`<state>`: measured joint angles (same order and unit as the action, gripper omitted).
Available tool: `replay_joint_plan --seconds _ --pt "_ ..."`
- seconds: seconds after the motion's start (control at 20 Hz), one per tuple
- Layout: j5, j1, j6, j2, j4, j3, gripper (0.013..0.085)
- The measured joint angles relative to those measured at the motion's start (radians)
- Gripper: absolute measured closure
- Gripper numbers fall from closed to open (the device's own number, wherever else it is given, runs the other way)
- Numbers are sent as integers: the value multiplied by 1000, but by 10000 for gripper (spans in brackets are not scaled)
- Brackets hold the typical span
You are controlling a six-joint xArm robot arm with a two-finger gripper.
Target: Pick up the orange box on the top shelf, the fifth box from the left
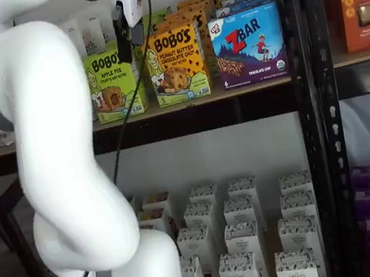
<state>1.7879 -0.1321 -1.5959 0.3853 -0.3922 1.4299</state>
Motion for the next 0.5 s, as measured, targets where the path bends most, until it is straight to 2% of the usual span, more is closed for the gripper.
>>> replay_joint_plan --seconds 0.15,0.5 --pt "-99 22 5 47 32 -62 130" --pt "-133 29 8 59 28 -89 130"
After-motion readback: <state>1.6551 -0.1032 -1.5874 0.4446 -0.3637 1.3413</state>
